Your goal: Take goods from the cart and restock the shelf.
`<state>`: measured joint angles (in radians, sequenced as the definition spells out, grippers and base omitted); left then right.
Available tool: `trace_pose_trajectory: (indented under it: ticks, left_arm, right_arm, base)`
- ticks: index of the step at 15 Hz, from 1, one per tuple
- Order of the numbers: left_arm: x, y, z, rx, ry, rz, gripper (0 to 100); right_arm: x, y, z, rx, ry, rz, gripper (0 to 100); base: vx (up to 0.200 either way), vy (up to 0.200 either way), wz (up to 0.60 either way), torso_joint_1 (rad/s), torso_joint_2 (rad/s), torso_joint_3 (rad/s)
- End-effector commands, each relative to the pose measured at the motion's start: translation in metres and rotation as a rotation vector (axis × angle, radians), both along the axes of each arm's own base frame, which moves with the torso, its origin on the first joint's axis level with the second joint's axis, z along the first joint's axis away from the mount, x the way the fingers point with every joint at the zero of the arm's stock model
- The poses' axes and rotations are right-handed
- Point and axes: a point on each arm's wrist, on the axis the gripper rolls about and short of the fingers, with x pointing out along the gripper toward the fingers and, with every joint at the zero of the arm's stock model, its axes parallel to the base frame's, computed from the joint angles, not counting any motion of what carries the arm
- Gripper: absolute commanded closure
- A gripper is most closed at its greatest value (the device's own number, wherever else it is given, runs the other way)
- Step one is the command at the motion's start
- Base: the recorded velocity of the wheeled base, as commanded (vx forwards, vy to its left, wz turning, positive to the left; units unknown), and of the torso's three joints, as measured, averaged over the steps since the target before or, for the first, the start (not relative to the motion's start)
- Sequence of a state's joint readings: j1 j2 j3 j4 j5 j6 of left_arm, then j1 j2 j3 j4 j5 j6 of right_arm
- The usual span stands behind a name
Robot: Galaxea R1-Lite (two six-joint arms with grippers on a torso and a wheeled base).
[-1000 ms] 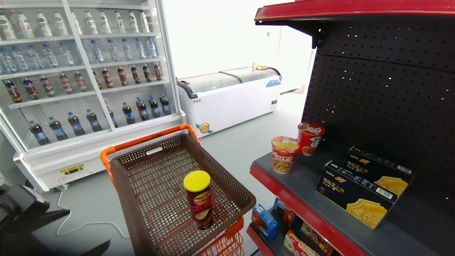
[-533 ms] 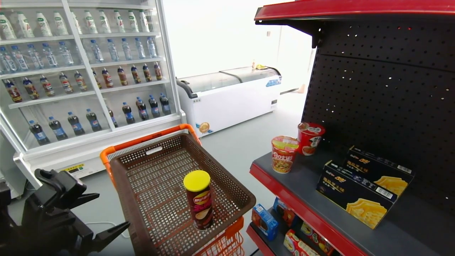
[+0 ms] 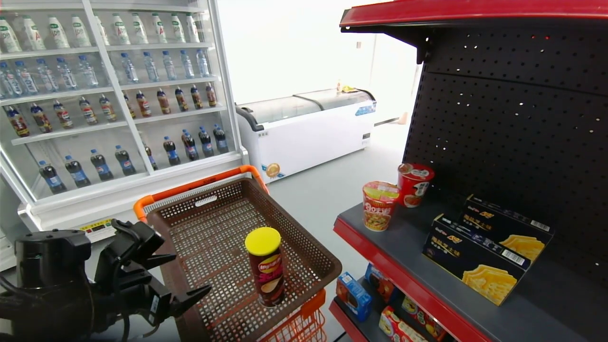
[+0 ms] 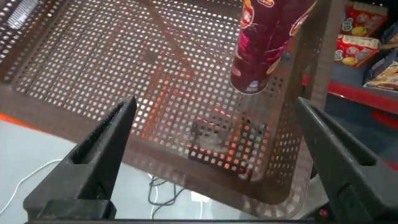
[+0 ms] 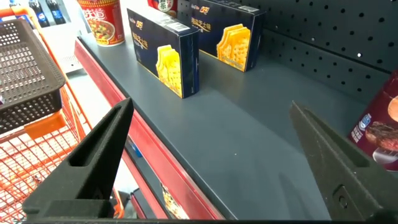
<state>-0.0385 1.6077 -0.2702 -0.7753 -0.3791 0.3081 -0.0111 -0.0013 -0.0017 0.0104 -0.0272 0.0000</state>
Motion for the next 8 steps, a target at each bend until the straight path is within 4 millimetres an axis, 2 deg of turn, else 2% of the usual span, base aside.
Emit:
trace_pose_trajectory:
  ticks: [1, 2, 5, 8]
  left_arm:
    - [0.017, -0.009, -0.013, -0.002, 0.040, -0.033, 0]
    - [0.020, -0.010, -0.014, -0.009, 0.036, -0.035, 0]
    - [0.050, -0.019, -0.019, -0.037, -0.067, -0.053, 0]
    - [0.054, -0.041, -0.031, -0.061, -0.032, -0.133, 0]
  right_arm:
    - [0.000, 0.000, 0.000, 0.000, 0.002, 0.000, 0]
    - [0.000, 0.000, 0.000, 0.000, 0.002, 0.000, 0]
    - [0.000, 0.000, 0.000, 0.000, 0.002, 0.000, 0]
    - [0.000, 0.000, 0.000, 0.000, 0.002, 0.000, 0]
  base:
    - [0.000, 0.000, 0.00, 0.000, 0.00, 0.000]
    - [0.000, 0.000, 0.00, 0.000, 0.00, 0.000]
    - [0.000, 0.000, 0.00, 0.000, 0.00, 0.000]
    - [0.000, 0.000, 0.00, 0.000, 0.00, 0.000]
